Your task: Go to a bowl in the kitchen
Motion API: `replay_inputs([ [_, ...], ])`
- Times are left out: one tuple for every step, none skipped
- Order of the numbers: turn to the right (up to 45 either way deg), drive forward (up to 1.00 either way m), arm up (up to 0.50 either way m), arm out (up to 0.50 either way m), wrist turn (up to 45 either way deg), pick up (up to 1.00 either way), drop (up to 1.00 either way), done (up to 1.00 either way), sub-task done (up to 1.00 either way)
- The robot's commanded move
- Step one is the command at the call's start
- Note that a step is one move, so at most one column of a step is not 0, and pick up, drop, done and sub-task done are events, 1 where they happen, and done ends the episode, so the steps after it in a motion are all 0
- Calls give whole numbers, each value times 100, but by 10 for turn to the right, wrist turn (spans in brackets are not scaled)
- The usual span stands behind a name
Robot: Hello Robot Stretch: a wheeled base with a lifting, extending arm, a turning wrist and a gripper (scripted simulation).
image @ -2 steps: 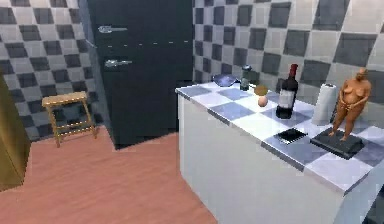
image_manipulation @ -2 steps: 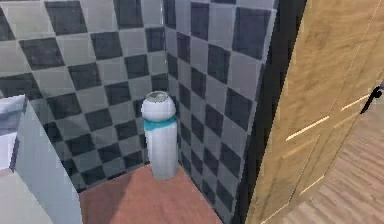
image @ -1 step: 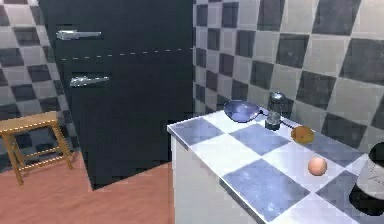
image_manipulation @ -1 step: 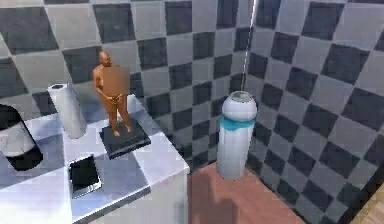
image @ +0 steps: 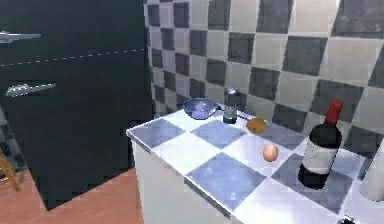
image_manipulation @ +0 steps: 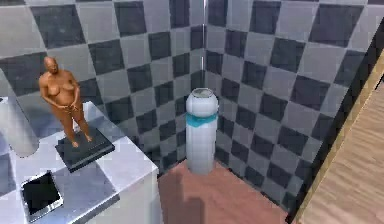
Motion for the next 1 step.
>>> replay_inputs([
  [0,0,0,0,0,0,0,100,0],
])
